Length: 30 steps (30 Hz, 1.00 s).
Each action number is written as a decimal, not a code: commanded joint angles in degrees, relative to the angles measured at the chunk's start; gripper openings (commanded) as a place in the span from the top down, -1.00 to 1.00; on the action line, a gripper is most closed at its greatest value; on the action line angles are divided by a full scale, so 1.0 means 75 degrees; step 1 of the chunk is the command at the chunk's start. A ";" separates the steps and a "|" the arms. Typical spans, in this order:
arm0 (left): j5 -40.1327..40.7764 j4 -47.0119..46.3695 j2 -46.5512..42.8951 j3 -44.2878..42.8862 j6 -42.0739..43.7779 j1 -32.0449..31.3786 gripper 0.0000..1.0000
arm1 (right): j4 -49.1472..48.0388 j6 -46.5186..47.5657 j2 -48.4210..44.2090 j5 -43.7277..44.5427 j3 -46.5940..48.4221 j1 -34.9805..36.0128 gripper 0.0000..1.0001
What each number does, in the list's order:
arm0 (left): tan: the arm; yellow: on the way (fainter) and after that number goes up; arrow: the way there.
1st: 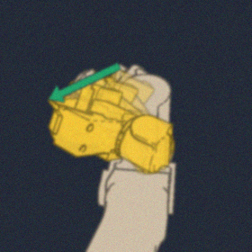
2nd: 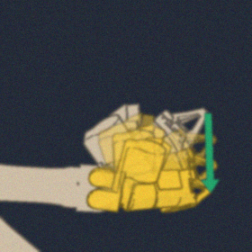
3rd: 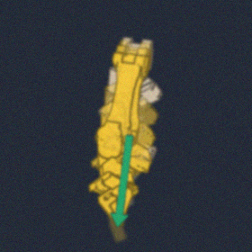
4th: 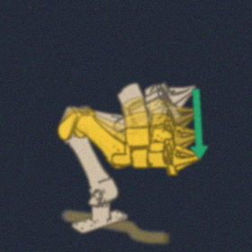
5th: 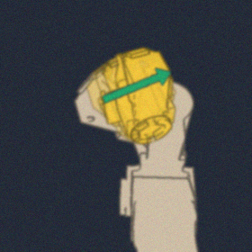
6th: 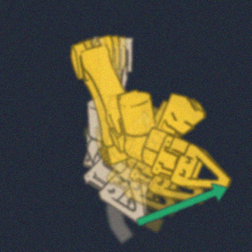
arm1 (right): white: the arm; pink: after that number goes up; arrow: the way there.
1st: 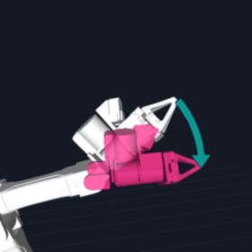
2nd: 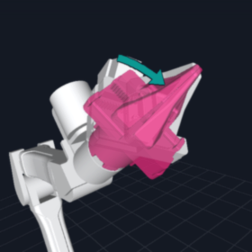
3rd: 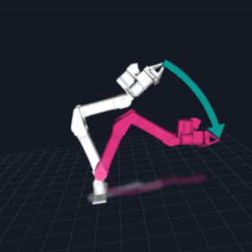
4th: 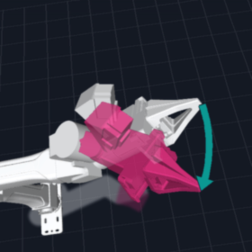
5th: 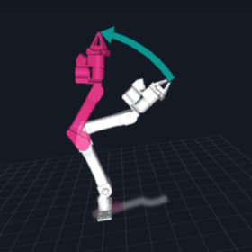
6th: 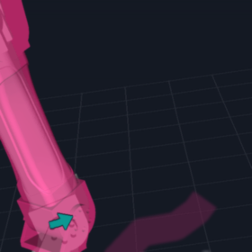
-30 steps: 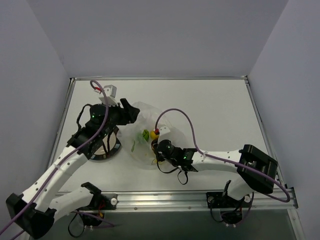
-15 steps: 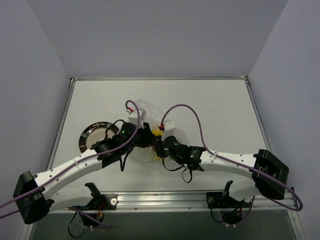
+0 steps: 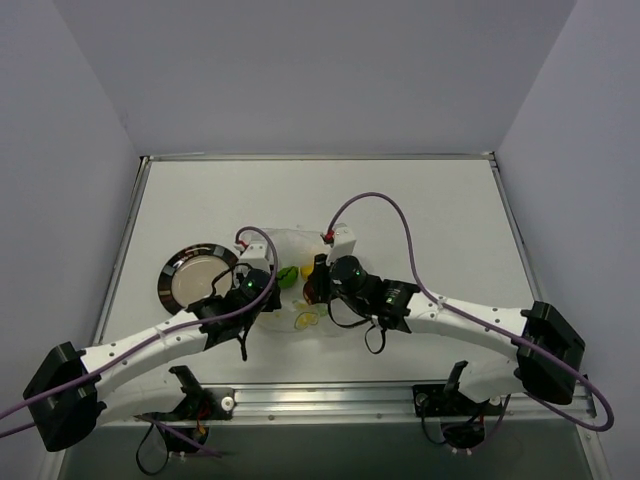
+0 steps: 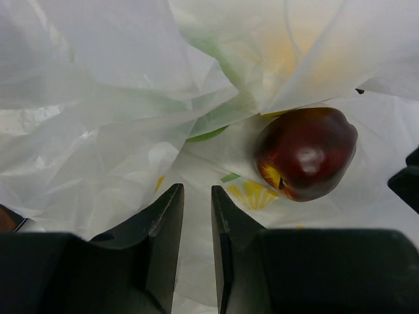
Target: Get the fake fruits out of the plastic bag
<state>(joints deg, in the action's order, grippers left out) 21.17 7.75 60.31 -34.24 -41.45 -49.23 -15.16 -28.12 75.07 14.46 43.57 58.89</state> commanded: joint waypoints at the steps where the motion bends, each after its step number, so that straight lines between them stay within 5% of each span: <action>1: 0.0307 -0.0282 -0.0097 -0.0064 -0.0297 -0.0010 0.56 | -0.0147 0.0292 0.0618 -0.0228 0.0927 -0.0024 0.60; 6: 0.0213 -0.0541 -0.0143 0.0194 -0.0321 -0.0022 0.55 | -0.0416 0.0561 0.1825 -0.0369 0.1607 -0.0246 0.59; 18: 0.0236 -0.0799 0.0230 0.0441 -0.0356 -0.0010 0.55 | -0.0768 0.1101 0.3467 -0.0731 0.2663 -0.2777 0.59; 30: -0.0409 -0.0729 0.0840 -0.1012 0.0558 -0.0010 0.32 | 0.0016 0.1288 0.3165 -0.1799 0.2828 -0.2603 0.05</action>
<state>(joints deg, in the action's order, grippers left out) 19.29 3.07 65.87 -36.40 -40.05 -49.23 -17.67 -19.88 103.85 2.44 62.94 38.48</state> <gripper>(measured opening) 0.337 0.451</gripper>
